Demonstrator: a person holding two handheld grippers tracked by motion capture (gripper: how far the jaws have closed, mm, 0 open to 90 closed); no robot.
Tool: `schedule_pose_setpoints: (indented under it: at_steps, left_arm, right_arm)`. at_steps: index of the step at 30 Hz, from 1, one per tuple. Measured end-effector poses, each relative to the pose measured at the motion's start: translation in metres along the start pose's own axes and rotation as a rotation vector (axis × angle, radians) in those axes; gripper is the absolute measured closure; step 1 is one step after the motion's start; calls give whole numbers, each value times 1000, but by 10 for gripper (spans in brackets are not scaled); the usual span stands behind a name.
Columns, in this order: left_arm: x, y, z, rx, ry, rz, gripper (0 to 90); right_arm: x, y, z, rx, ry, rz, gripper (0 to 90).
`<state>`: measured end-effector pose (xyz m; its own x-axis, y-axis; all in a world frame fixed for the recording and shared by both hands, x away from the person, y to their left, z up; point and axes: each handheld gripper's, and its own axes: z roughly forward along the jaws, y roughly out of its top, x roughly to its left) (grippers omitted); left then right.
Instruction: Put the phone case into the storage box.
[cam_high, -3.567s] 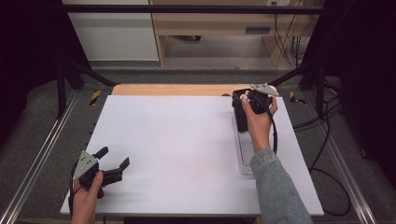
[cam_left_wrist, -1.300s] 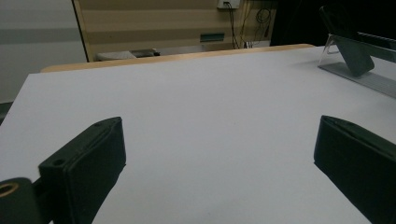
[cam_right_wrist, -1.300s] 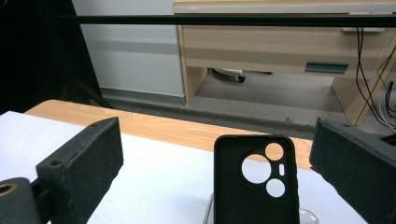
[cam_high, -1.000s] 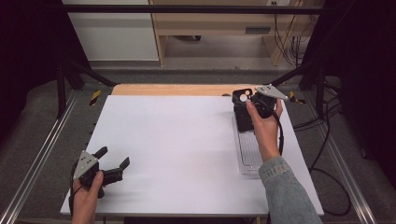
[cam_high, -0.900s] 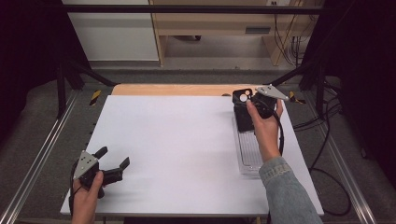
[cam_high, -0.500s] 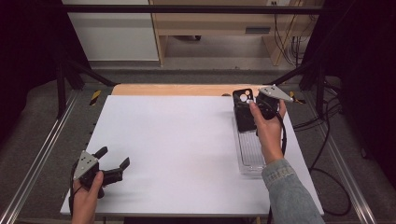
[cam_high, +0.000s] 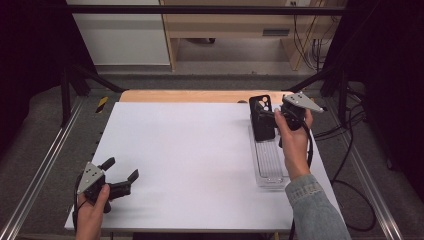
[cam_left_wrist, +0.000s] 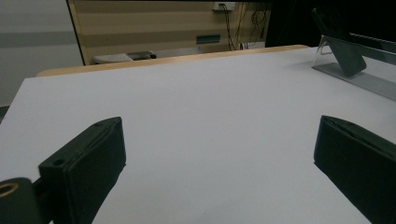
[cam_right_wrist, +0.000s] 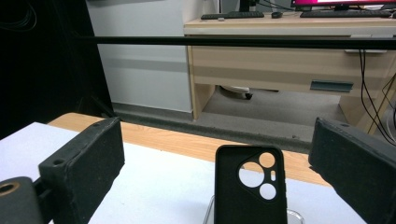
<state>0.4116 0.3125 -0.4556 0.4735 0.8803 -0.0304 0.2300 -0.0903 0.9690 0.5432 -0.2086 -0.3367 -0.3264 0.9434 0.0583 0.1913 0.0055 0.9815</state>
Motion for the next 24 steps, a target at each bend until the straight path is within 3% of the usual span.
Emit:
schedule_pose_setpoints:
  at_steps: [4,8,24]
  left_arm:
    - [-2,1,-2,-1,-8,6,24]
    - [-1,2,-4,4,4,49,21]
    - [8,-2,-22,-7,1,24,20]
  right_arm:
    - [-3,1,-6,-12,1,8,40]
    - [-6,2,-13,-30,2,-1,40]
    - [-13,-2,-32,-93,8,-23,24]
